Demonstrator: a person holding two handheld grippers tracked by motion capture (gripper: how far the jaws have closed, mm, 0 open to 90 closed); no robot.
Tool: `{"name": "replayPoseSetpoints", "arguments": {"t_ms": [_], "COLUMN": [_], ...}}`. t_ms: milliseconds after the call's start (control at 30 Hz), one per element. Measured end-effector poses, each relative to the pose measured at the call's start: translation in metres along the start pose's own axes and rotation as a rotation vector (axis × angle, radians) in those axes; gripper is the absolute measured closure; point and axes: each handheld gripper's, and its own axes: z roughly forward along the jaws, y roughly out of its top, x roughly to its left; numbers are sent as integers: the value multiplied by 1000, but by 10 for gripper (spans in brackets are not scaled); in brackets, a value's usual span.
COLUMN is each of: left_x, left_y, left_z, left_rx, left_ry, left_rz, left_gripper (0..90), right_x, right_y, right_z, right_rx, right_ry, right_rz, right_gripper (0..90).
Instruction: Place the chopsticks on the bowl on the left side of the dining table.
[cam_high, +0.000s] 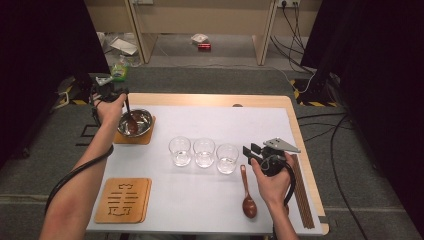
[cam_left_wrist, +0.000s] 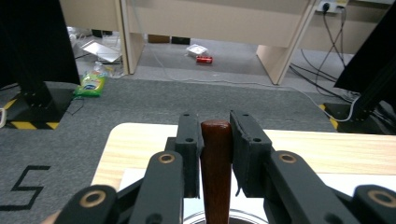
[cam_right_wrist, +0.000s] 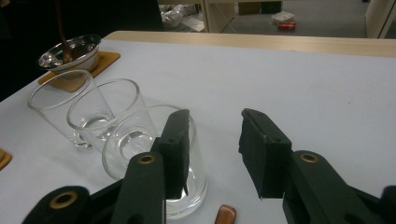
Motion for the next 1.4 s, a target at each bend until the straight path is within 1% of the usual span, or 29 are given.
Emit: {"name": "replayPoseSetpoints", "arguments": {"t_ms": [167,233,400,467,600,767,833,900,933,1000,1033,1067,1100,1133,1167,1200,1233,1267,1300,1333,1400], "left_x": [5,6,8,8,6,6,5,4,4,4,4,5,5,5,5,5,5,6,6,7,7], "left_y": [-2,-2,-1,-2,-4,-6,-6,-6,-6,-6,-6,-5,-5,-5,-5,-5,-5,-5,-5,-6,-7], "left_z": [2,3,4,4,3,1,-1,-4,-5,-10,-10,-15,-15,-22,-22,-29,-29,-37,-37,-45,-52], "left_rx": [8,8,10,10,13,19,19,20,23,34,34,41,41,43,43,47,47,49,49,48,47], "left_ry": [6,6,-2,2,-7,-19,-25,-31,-32,-42,-42,-53,-53,-61,-61,-58,-58,-58,-58,-61,-68], "left_rz": [-19,-19,-33,-31,-21,-29,-31,-35,-35,-57,-57,-71,-71,-78,-78,-97,-97,-114,-114,-117,-113], "left_gripper": [724,724,701,693,676,655,634,624,596,570,559,547,533,521,506,481,458,443,429,414,404], "right_x": [0,0,1,1,0,0,0,0,0,0,0,0,0,-1,-1,-1,-1,-2,-2,-4,-6], "right_y": [-1,-1,-2,-2,-3,-3,-3,-3,-3,-3,-3,-3,-3,-4,-4,-4,-4,-4,-4,-4,-4], "right_z": [1,2,3,3,3,3,3,3,3,4,4,4,4,4,4,4,4,2,2,2,1], "right_rx": [3,6,10,10,11,13,13,13,13,14,15,16,16,19,19,19,19,20,20,21,19], "right_ry": [0,0,1,1,0,0,-1,-2,-2,-3,-3,-5,-5,-6,-6,-6,-6,-12,-12,-13,-17], "right_rz": [0,2,0,0,0,1,1,1,2,2,1,1,1,3,3,3,3,8,8,14,20], "right_gripper": [626,626,626,626,626,626,626,626,626,626,625,625,625,625,625,625,625,624,624,622,622]}}
